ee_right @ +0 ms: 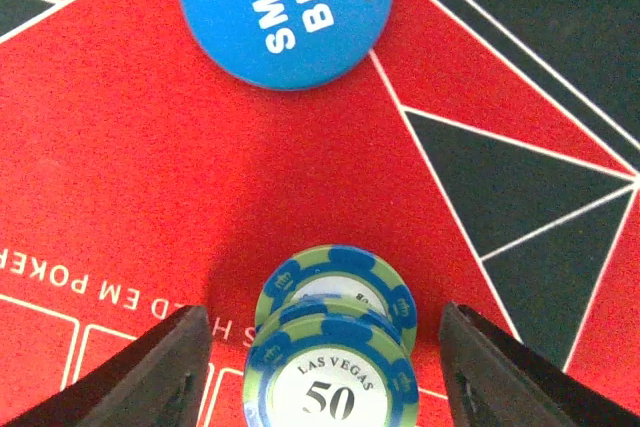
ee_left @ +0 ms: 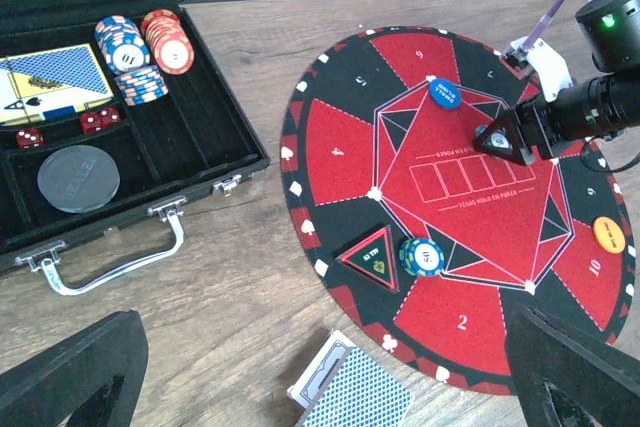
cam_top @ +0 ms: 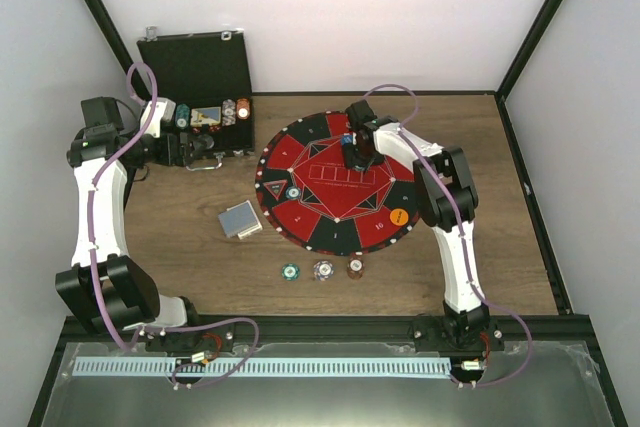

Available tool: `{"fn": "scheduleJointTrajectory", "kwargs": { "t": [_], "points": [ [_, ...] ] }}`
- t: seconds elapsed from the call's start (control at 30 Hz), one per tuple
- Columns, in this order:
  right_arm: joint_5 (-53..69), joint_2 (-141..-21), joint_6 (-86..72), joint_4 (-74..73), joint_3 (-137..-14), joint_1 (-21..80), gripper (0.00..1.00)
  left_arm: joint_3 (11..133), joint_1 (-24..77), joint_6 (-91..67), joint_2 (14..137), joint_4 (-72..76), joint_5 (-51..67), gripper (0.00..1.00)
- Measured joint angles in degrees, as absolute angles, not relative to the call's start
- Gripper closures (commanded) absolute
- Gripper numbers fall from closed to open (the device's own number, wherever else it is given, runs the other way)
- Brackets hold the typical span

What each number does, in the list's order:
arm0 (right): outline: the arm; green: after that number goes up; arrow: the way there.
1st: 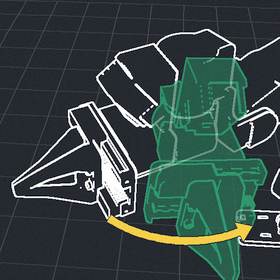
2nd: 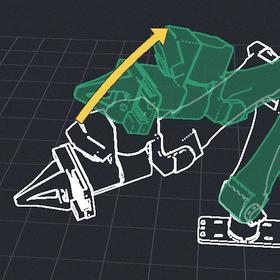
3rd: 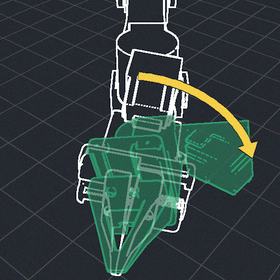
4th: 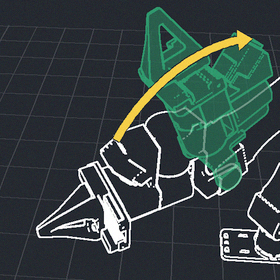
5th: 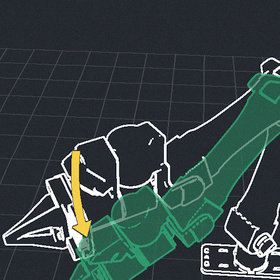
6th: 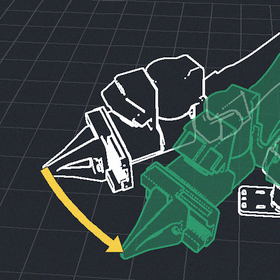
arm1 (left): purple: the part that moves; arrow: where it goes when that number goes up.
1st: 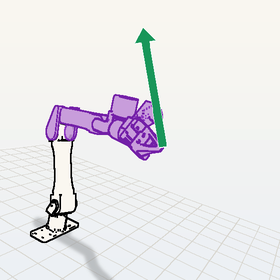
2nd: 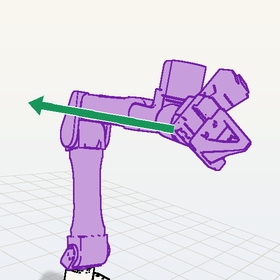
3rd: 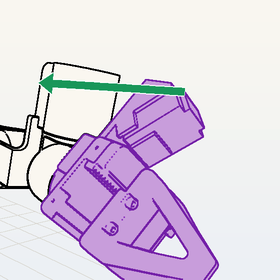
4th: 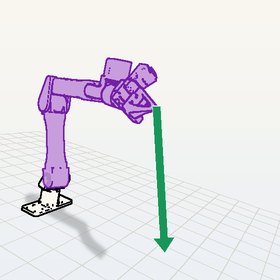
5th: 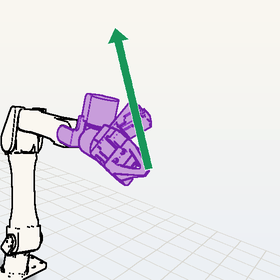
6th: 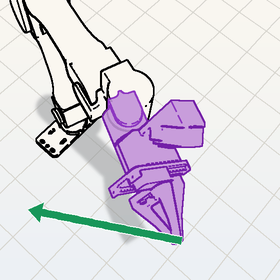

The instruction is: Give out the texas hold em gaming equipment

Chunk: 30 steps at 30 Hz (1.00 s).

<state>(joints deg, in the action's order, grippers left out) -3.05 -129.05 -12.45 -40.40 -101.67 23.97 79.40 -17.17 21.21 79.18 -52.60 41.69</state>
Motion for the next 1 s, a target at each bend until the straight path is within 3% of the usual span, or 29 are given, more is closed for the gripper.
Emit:
{"fn": "scheduleJointTrajectory", "kwargs": {
  "t": [0.13, 0.23, 0.77, 1.0],
  "points": [
    [-3.25, -129.05, -12.36, -40.66, -101.69, 23.92, 0.24, 79.40, -17.17, 21.21, 79.18, -52.62, 41.71, 0.00],
    [-3.18, -129.05, -12.25, -40.75, -101.65, 23.92, 0.24, 79.40, -17.17, 21.21, 79.18, -52.62, 41.71, 0.00],
    [-4.32, -125.71, -12.80, -37.43, -95.35, 23.97, 0.64, 79.40, -17.17, 21.21, 79.18, -52.64, 41.71, 0.00],
    [-4.34, -127.04, -12.78, -37.98, -97.60, 23.97, 0.75, 79.40, -17.17, 21.19, 79.42, -52.62, 41.69, 0.00]
  ]
}}
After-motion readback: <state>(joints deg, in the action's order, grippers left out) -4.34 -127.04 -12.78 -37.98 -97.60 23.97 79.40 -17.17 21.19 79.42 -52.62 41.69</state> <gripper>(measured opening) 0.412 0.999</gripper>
